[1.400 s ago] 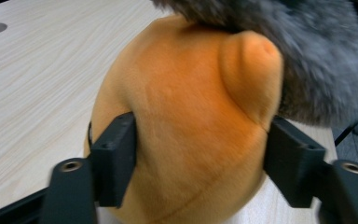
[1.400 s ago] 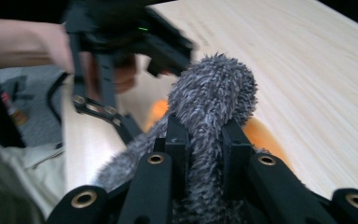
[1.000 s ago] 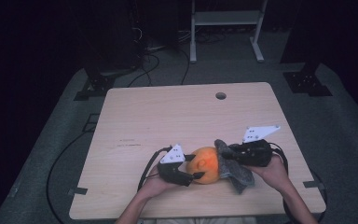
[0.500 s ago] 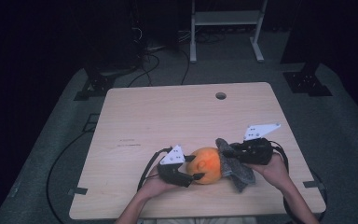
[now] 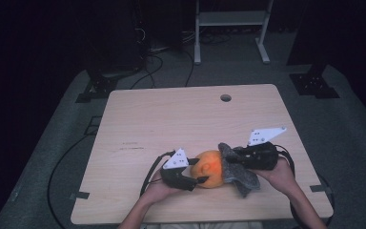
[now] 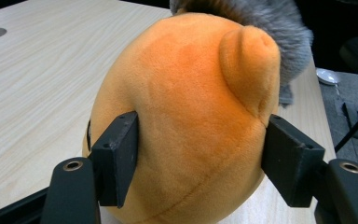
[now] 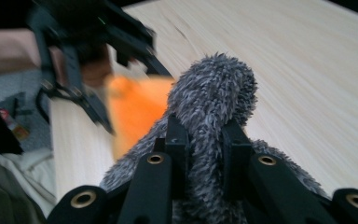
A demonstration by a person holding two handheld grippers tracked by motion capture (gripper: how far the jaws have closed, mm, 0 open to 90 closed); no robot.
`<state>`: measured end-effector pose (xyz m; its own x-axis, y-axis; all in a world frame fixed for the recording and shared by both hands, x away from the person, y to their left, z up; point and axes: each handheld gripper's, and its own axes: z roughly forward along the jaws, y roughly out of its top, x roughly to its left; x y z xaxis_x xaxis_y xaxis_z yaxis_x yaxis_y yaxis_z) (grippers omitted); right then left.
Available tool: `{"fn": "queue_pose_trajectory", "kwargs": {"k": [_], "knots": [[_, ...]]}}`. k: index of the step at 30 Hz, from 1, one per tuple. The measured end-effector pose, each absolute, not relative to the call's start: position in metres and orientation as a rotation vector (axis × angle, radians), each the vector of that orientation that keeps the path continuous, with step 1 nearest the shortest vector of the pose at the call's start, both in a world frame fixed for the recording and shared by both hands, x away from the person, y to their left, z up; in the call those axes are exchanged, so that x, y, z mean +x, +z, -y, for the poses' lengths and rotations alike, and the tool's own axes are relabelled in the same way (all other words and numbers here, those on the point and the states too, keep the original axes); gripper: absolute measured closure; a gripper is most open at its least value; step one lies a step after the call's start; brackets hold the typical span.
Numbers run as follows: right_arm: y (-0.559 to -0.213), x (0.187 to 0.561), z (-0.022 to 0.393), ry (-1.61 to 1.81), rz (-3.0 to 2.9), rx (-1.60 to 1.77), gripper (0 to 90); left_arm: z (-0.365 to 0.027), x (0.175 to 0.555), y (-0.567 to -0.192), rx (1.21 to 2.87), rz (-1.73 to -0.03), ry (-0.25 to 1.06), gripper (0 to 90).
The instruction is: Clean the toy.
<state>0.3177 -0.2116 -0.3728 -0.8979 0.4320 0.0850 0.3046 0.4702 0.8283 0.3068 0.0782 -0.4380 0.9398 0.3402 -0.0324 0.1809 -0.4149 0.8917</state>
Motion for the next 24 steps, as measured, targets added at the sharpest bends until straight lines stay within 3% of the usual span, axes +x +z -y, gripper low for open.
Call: {"fn": "queue_pose_trajectory", "kwargs": {"k": [3, 8, 13, 20, 22, 24], "knots": [[-0.373, 0.318, 0.205, 1.369, -2.572, 0.631, 76.1, -0.079, 0.307, -0.438, 2.003, -0.366, 0.165, 32.4], [-0.388, 0.326, 0.213, 1.392, -2.554, 0.737, 76.2, -0.075, 0.309, -0.44, 1.993, -0.367, 0.166, 20.0], [-0.378, 0.316, 0.21, 1.394, -2.549, 0.679, 76.3, -0.071, 0.306, -0.436, 1.98, -0.408, 0.255, 38.4], [-0.365, 0.303, 0.181, 1.373, -2.594, 0.518, 76.3, -0.071, 0.304, -0.435, 1.998, -0.385, 0.238, 40.3], [-0.368, 0.306, 0.185, 1.366, -2.603, 0.541, 76.5, -0.072, 0.304, -0.436, 1.999, -0.371, 0.22, 36.2], [-0.371, 0.306, 0.189, 1.375, -2.615, 0.545, 76.5, -0.07, 0.307, -0.436, 1.997, -0.38, 0.192, 25.8]]}}
